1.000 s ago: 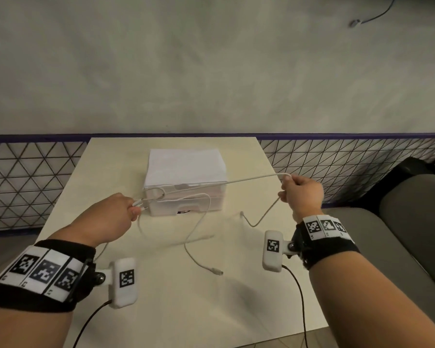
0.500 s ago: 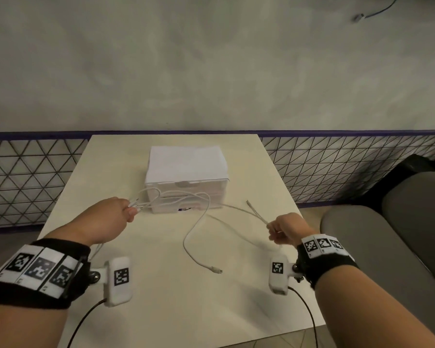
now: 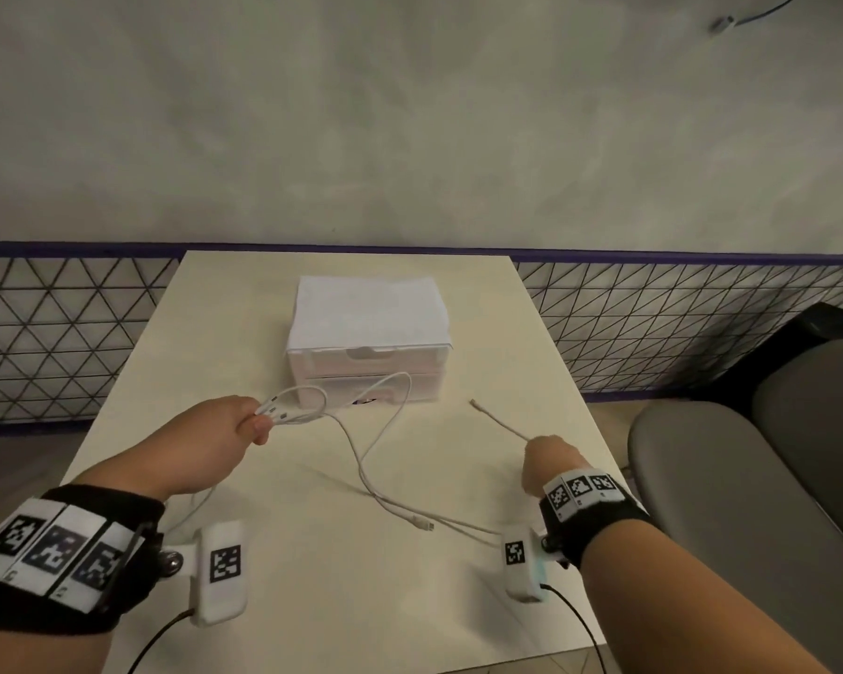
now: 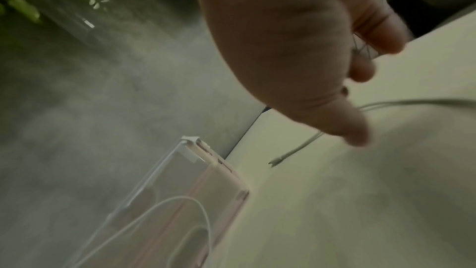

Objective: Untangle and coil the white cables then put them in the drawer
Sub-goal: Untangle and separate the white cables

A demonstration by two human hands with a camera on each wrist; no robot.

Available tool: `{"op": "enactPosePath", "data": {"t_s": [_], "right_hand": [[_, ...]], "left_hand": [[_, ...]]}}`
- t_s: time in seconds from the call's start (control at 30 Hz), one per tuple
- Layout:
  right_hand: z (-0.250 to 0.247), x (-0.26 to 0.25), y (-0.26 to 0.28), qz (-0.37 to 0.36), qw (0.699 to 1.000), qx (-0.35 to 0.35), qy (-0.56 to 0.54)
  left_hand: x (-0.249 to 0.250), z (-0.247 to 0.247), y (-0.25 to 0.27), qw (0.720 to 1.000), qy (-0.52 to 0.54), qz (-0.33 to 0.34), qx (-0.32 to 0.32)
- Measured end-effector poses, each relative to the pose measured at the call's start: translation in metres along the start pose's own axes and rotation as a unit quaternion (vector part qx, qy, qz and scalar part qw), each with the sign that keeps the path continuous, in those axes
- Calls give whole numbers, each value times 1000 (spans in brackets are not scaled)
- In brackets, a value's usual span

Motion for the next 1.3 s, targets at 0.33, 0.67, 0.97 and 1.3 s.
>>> {"op": "enactPosePath", "data": {"t_s": [0.33,0.67,0.97,1.3], "right_hand": [[10,-26,-57,-28,973,-18,-227],[-8,35,-29,90,988,104,-70],[-94,-69,71,-275,873,170,-364],[-133,-151,158,-465,729,19,-502]], "left_hand": [[6,7,14,999,20,34,-33],[-6,-13,7,1000,-16,-4,14],[49,-15,6,976,200,46,69],[91,-26,25,914,398,79,11]]}}
Point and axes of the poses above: each hand's wrist, its own y-axis away from the middle knuckle, its own z-axis out of the palm, x = y × z, the point moved 5 cm from there along -y, towards the middle knuckle, and after that the axes turned 1 degree about -y, right-handed, at the moved point
